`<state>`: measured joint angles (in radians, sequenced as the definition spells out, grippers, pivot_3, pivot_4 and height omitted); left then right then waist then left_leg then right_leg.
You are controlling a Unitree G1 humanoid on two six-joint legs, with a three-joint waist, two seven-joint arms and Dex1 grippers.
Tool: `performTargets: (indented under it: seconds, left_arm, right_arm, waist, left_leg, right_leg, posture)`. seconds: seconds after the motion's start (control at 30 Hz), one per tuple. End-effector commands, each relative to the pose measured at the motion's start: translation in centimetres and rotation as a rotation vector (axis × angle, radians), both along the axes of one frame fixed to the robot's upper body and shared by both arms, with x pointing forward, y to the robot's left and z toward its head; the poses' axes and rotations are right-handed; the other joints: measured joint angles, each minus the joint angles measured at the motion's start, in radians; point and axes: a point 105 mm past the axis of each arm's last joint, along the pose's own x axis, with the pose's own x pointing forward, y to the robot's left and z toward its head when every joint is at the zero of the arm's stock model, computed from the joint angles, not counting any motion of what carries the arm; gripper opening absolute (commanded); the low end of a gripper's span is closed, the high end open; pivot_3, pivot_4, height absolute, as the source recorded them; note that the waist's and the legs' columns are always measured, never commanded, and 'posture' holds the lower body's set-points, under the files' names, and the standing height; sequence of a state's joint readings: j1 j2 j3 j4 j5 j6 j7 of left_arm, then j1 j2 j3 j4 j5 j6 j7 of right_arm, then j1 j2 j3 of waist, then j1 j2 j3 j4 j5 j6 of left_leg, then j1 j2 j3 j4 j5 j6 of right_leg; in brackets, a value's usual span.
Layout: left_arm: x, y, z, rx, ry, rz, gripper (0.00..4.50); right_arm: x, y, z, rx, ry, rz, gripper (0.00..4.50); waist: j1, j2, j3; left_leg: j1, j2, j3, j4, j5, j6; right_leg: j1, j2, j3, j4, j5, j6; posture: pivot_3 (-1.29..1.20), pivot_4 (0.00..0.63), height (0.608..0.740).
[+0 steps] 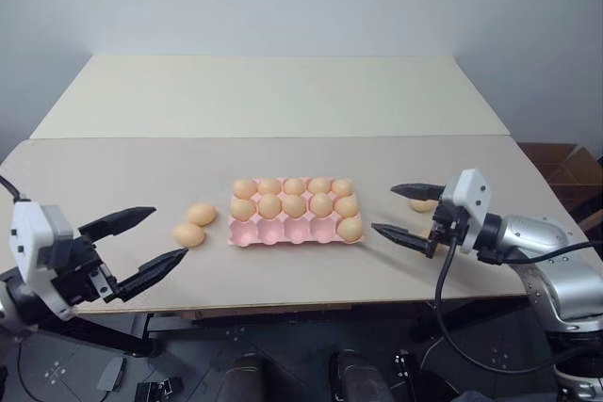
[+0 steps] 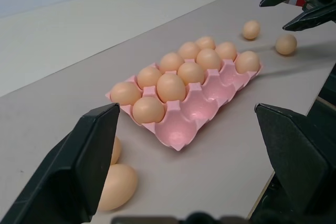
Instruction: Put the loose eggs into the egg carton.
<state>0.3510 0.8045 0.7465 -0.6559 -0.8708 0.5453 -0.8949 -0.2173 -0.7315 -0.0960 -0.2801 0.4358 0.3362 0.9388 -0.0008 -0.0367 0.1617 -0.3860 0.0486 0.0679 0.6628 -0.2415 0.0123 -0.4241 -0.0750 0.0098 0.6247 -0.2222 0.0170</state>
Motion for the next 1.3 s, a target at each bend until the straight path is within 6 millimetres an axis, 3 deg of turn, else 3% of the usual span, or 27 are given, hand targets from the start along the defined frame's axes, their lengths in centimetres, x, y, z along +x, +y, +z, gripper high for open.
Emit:
performTargets:
  seconds: [0.03, 0.27, 0.47, 0.6, 0.77, 1.0, 1.2, 1.3]
  left_arm:
    - [0.2, -0.3, 0.8, -0.016, -0.043, -0.013, 4.48]
    - [-0.1, -0.3, 0.4, -0.015, -0.005, -0.047, 4.48]
    - [0.5, -0.5, 0.2, 0.015, 0.011, -0.118, 4.48]
    - [1.0, -1.0, 0.3, 0.020, 0.012, -0.179, 4.48]
    - [1.5, -1.3, 0.1, 0.015, 0.012, -0.201, 4.48]
    - [1.5, -1.5, 0.0, 0.019, 0.019, -0.219, 4.48]
    - [1.3, -1.4, 0.1, 0.023, 0.020, -0.215, 4.50]
    - [1.3, -1.5, -0.1, 0.022, 0.022, -0.214, 4.50]
  right_arm:
    - [0.2, -0.6, 1.5, -0.015, -0.060, -0.020, 4.50]
    - [-0.2, -2.2, 2.2, -0.042, -0.054, -0.087, 4.50]
    - [-0.6, -3.8, 1.2, -0.115, 0.001, -0.178, 4.50]
    - [-0.6, -6.1, -1.1, -0.246, 0.073, -0.269, 4.50]
    - [-0.7, -7.0, -3.7, -0.314, 0.147, -0.269, 4.50]
    - [0.9, -8.4, -6.8, -0.392, 0.203, -0.349, 4.50]
    - [1.5, -7.4, -5.1, -0.316, 0.150, -0.357, 2.54]
    - [1.4, -6.9, -4.5, -0.332, 0.119, -0.344, 2.34]
  waist:
    - [0.000, 0.000, 0.000]
    - [0.000, 0.000, 0.000]
    - [0.005, 0.000, 0.000]
    - [0.007, 0.000, 0.000]
    - [0.005, 0.000, 0.000]
    - [-0.005, 0.000, 0.000]
    - [-0.006, 0.000, 0.000]
    - [-0.005, 0.000, 0.000]
  left_leg:
    - [0.000, 0.000, 0.000, 0.000, 0.000, 0.000]
    - [0.000, 0.000, 0.001, 0.000, 0.000, 0.000]
    - [0.000, 0.000, 0.000, 0.000, 0.000, 0.000]
    - [0.000, 0.000, 0.001, 0.000, 0.000, 0.000]
    - [-0.001, 0.000, 0.001, 0.000, 0.000, 0.000]
    - [0.000, 0.000, 0.001, 0.000, 0.000, 0.000]
    - [0.000, 0.000, 0.001, 0.000, 0.000, 0.000]
    - [0.000, 0.000, 0.001, 0.000, 0.000, 0.000]
  right_leg:
    - [0.000, 0.000, 0.000, 0.000, 0.000, 0.000]
    - [0.000, 0.000, 0.001, 0.000, 0.000, 0.000]
    - [0.000, 0.000, 0.000, 0.000, 0.000, 0.000]
    - [0.000, 0.000, 0.001, 0.000, 0.000, 0.000]
    - [-0.001, 0.000, 0.001, -0.001, 0.000, 0.000]
    - [-0.001, 0.000, 0.001, 0.000, 0.000, 0.001]
    - [-0.001, 0.000, 0.001, 0.000, 0.000, 0.001]
    - [-0.001, 0.000, 0.001, 0.000, 0.000, 0.001]
  posture:
    - [0.00, 0.150, 0.740]
    - [0.00, 0.150, 0.740]
    - [0.00, 0.150, 0.740]
    - [0.00, 0.150, 0.740]
    - [0.00, 0.150, 0.740]
    - [0.00, 0.150, 0.740]
    - [0.00, 0.150, 0.740]
    - [0.00, 0.150, 0.740]
